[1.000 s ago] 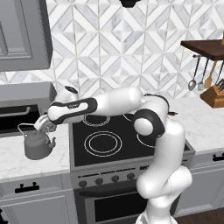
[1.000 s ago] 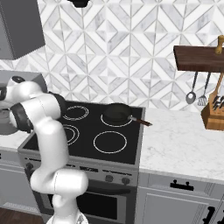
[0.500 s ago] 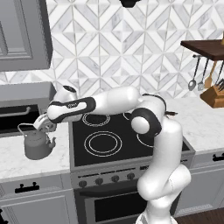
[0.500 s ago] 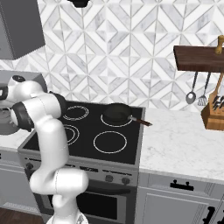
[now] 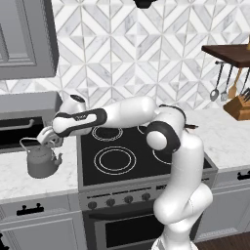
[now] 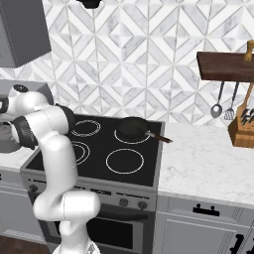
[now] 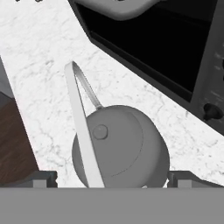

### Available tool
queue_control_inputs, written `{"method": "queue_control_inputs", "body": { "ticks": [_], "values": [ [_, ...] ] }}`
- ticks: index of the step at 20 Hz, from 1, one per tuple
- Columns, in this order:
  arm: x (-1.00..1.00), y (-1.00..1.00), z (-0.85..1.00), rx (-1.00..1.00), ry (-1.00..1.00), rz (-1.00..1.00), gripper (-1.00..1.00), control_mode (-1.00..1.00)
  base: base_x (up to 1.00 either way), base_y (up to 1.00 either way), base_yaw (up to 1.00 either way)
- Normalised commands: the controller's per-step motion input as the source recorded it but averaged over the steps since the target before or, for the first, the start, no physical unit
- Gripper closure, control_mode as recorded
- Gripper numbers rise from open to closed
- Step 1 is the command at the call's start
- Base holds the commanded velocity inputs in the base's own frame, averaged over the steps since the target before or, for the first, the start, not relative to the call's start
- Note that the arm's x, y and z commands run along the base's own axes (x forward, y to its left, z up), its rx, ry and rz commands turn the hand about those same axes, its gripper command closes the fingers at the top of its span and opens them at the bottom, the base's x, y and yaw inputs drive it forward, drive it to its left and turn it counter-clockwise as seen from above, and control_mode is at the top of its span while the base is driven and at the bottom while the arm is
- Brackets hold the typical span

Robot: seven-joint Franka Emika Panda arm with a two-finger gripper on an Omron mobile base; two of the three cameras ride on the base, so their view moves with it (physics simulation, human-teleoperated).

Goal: Pick the kettle from the counter and place it on a stove burner. Then turn the burner on.

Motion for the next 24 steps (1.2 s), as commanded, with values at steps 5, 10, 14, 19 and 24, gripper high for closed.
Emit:
{"method": "queue_control_inputs", "body": {
  "ticks": [5, 10, 14, 19, 24],
  "values": [
    [-0.06, 0.00, 0.02, 0.00, 0.00, -0.04, -1.00, -1.00, 0.00, 0.00, 0.00],
    [-0.11, 0.00, 0.00, 0.00, 0.00, -0.03, -1.00, -1.00, 0.00, 0.00, 0.00],
    [0.00, 0.00, 0.00, 0.00, 0.00, -0.03, -1.00, -1.00, 0.00, 0.00, 0.00],
    [0.00, 0.00, 0.00, 0.00, 0.02, -0.03, 1.00, -1.00, 0.00, 0.00, 0.00],
    [0.00, 0.00, 0.00, 0.00, 0.01, -0.01, 1.00, -1.00, 0.00, 0.00, 0.00]
  ]
}}
